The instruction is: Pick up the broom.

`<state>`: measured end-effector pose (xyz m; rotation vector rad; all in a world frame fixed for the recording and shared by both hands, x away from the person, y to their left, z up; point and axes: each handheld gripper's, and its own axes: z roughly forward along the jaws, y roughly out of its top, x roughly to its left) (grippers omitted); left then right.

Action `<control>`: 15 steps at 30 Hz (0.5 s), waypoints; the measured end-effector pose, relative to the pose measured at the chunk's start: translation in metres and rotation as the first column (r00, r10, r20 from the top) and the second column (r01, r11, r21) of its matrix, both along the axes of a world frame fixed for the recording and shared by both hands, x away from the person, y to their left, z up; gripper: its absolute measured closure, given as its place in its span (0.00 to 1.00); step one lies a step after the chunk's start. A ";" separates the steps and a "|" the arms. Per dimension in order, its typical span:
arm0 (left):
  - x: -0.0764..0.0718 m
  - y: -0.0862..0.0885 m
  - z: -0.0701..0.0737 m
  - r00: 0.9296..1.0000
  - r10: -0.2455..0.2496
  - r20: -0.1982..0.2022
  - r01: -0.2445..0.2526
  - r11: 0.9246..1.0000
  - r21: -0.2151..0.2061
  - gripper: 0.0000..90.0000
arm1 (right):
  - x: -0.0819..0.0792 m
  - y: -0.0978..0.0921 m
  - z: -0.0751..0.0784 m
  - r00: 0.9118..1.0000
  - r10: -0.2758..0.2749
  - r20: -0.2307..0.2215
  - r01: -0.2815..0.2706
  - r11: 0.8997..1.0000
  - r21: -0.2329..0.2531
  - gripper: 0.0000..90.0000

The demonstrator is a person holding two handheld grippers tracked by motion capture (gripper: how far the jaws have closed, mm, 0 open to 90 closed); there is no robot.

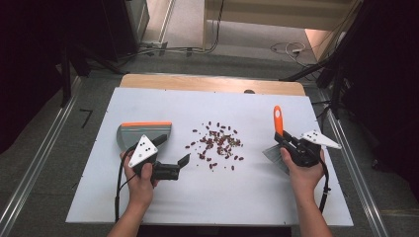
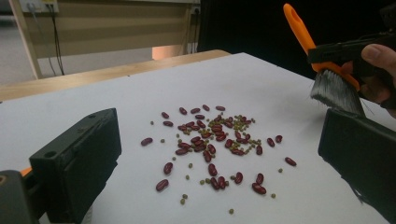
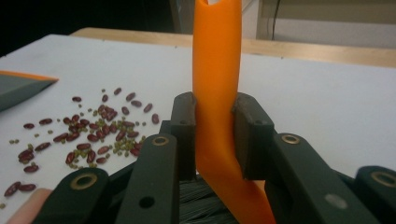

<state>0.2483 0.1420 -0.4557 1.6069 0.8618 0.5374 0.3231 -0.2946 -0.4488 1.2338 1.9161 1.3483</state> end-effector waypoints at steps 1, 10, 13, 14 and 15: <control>-0.001 -0.002 0.001 1.000 -0.006 0.002 0.006 1.000 -0.001 0.00 | -0.002 -0.001 0.004 1.000 -0.002 0.020 0.002 1.000 0.019 0.78; -0.002 -0.010 0.005 0.999 -0.029 0.014 0.029 1.000 -0.005 0.00 | -0.014 0.006 0.024 0.995 0.013 0.100 -0.020 0.997 0.074 0.78; -0.002 -0.012 0.005 0.999 -0.040 0.014 0.040 0.999 -0.015 0.00 | -0.017 0.014 0.028 0.993 0.030 0.113 -0.040 0.996 0.083 0.78; -0.002 -0.015 0.006 0.999 -0.048 0.016 0.048 0.999 -0.017 0.00 | -0.017 0.017 0.029 0.992 0.044 0.115 -0.054 0.995 0.083 0.78; -0.002 -0.016 0.006 0.998 -0.057 0.012 0.057 0.998 -0.018 0.00 | -0.018 0.020 0.030 0.992 0.050 0.119 -0.061 0.995 0.085 0.78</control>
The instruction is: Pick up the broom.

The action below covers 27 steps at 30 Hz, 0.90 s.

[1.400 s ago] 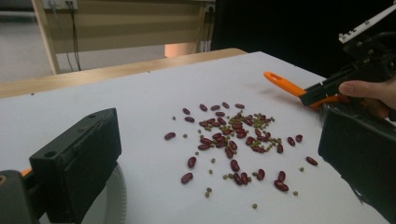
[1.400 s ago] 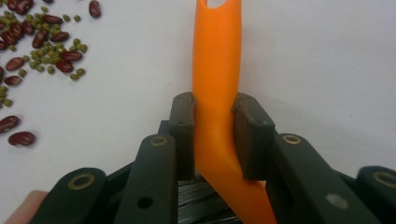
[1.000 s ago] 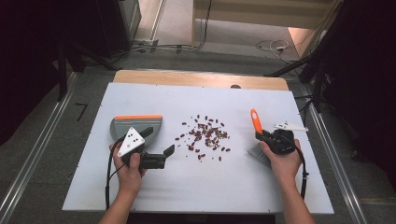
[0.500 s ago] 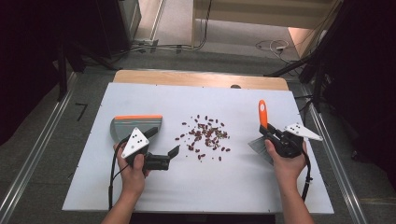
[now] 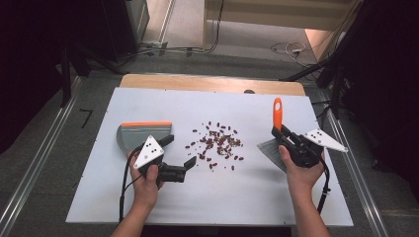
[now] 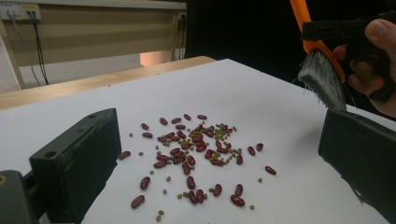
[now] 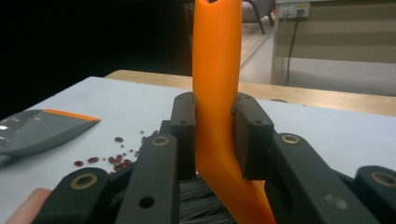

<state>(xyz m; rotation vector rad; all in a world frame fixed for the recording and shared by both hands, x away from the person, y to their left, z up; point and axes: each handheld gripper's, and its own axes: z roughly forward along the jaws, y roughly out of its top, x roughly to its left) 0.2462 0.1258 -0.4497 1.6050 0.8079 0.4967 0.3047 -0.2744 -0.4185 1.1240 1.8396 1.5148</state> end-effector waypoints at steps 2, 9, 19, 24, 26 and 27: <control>0.000 -0.003 0.001 1.000 -0.018 -0.004 0.018 1.000 0.000 0.00 | -0.002 0.006 0.002 1.000 0.019 0.006 -0.019 1.000 0.005 0.78; -0.001 -0.015 0.003 0.997 -0.075 -0.027 0.075 0.997 -0.001 0.00 | -0.009 0.031 0.007 0.996 0.082 0.021 -0.082 0.996 0.023 0.78; -0.002 -0.032 0.002 0.991 -0.116 -0.068 0.115 0.993 -0.019 0.02 | -0.021 0.067 0.009 0.984 0.175 0.029 -0.176 0.984 0.020 0.78; -0.003 -0.042 0.003 0.985 -0.148 -0.093 0.146 0.989 -0.029 0.07 | -0.025 0.080 0.009 0.978 0.205 0.035 -0.206 0.978 0.020 0.78; -0.004 -0.049 0.003 0.980 -0.165 -0.111 0.163 0.986 -0.027 0.08 | -0.029 0.088 0.009 0.974 0.223 0.040 -0.224 0.974 0.019 0.78; -0.004 -0.049 0.003 0.980 -0.165 -0.111 0.163 0.986 -0.027 0.10 | -0.030 0.091 0.008 0.973 0.229 0.040 -0.230 0.973 0.019 0.78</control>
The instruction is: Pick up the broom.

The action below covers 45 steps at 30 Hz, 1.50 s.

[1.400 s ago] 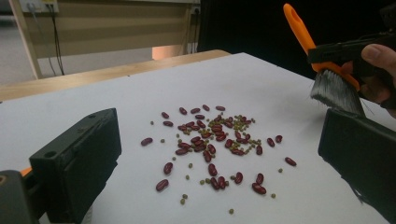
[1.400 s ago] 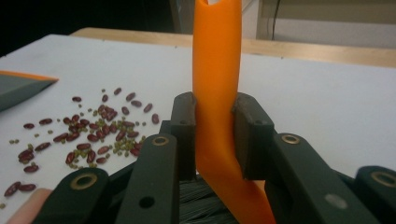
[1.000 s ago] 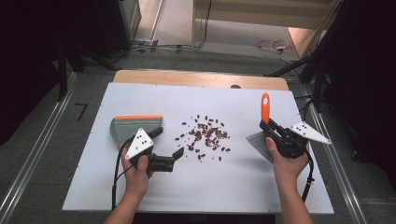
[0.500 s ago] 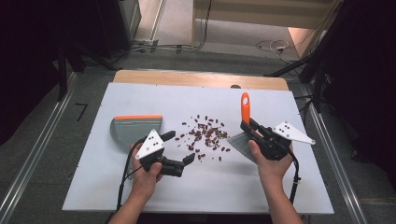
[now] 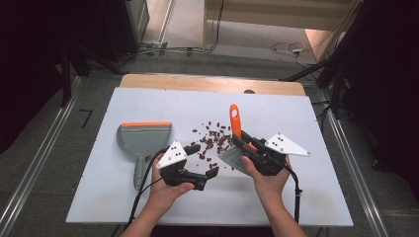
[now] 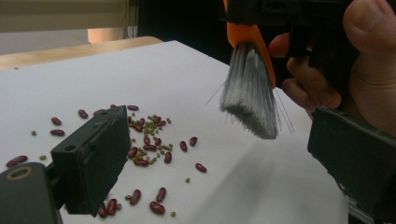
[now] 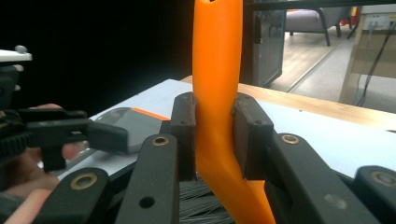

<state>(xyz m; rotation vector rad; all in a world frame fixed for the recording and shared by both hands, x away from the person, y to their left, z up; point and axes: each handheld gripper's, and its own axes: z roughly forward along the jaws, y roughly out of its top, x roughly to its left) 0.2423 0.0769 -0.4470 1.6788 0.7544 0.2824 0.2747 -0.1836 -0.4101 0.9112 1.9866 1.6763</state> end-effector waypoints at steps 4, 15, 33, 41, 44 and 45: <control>-0.002 -0.011 -0.002 1.000 0.002 -0.028 -0.002 1.000 -0.002 0.18 | -0.005 0.009 -0.001 1.000 0.018 0.006 -0.018 1.000 0.005 0.78; -0.005 -0.026 -0.010 0.998 -0.007 -0.058 0.008 1.000 0.020 0.51 | -0.019 0.032 0.002 0.997 0.065 0.031 -0.066 0.998 0.018 0.79; 0.001 -0.016 -0.011 0.984 -0.137 -0.118 0.131 0.990 -0.055 0.95 | -0.021 0.039 0.008 0.991 0.133 0.032 -0.134 0.990 0.038 0.76; 0.005 0.002 -0.006 0.982 -0.157 -0.101 0.154 0.987 -0.042 0.96 | -0.008 0.030 0.018 0.967 0.256 -0.004 -0.256 0.967 -0.001 0.47; 0.006 0.010 -0.003 0.979 -0.180 -0.092 0.177 0.983 -0.038 0.96 | -0.001 0.020 0.020 0.954 0.301 -0.014 -0.301 0.954 -0.004 0.46; 0.007 0.012 -0.002 0.978 -0.187 -0.087 0.185 0.982 -0.039 0.96 | 0.003 0.017 0.022 0.946 0.324 -0.023 -0.324 0.946 -0.001 0.45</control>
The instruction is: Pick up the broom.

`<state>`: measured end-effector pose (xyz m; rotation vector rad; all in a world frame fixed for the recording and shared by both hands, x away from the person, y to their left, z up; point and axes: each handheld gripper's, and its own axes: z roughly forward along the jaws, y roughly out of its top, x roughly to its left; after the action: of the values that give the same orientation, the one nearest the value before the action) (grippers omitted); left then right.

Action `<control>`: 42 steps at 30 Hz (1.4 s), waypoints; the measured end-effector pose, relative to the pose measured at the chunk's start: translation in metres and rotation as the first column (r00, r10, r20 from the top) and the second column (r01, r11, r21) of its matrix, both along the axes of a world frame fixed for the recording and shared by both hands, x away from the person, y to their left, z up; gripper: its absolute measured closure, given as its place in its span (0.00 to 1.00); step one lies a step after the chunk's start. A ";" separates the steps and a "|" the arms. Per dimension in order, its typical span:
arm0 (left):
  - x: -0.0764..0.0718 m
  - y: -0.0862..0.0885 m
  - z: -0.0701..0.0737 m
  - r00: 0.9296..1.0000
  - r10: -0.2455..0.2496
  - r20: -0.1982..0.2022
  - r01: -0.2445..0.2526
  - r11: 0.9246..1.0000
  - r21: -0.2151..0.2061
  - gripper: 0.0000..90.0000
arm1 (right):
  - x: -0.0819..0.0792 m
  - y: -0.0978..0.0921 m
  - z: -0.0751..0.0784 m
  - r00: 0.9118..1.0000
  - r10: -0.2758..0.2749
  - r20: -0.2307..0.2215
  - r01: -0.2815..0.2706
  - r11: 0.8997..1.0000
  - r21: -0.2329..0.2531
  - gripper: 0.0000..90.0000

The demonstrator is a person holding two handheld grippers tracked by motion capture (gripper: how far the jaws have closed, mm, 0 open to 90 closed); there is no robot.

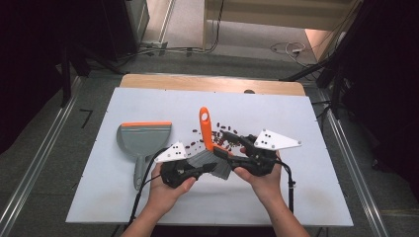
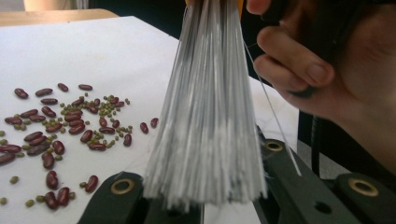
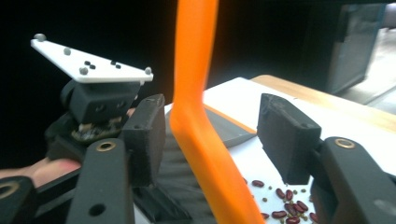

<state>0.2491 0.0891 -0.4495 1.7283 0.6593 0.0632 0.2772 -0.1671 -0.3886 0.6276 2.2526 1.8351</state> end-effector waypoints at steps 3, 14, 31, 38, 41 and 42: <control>0.001 0.006 0.002 1.000 -0.011 0.007 0.011 1.000 -0.005 0.96 | 0.008 -0.008 0.002 0.999 0.033 -0.039 -0.034 0.999 -0.024 0.44; -0.002 0.020 0.005 0.994 -0.111 0.017 0.111 0.994 0.008 0.96 | 0.020 -0.012 -0.013 0.949 0.262 -0.175 -0.274 0.961 -0.047 0.56; -0.005 0.017 0.003 0.965 -0.262 0.015 0.262 0.965 -0.010 0.96 | 0.014 0.008 -0.028 0.877 0.419 -0.235 -0.439 0.898 -0.035 0.74; -0.003 0.018 0.001 0.963 -0.270 0.000 0.270 0.962 -0.026 0.93 | 0.013 0.009 -0.028 0.873 0.424 -0.241 -0.445 0.895 -0.034 0.76; -0.004 0.019 0.001 0.976 -0.218 0.003 0.218 0.976 -0.016 0.74 | 0.012 0.009 -0.027 0.878 0.415 -0.240 -0.437 0.899 -0.043 0.76; -0.004 0.020 0.002 0.982 -0.189 0.002 0.189 0.982 -0.006 0.66 | 0.013 0.009 -0.027 0.884 0.399 -0.245 -0.424 0.904 -0.055 0.76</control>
<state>0.2447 0.1089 -0.4479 1.7770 0.4906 -0.0698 0.2904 -0.1582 -0.4155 0.3740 2.7984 1.8773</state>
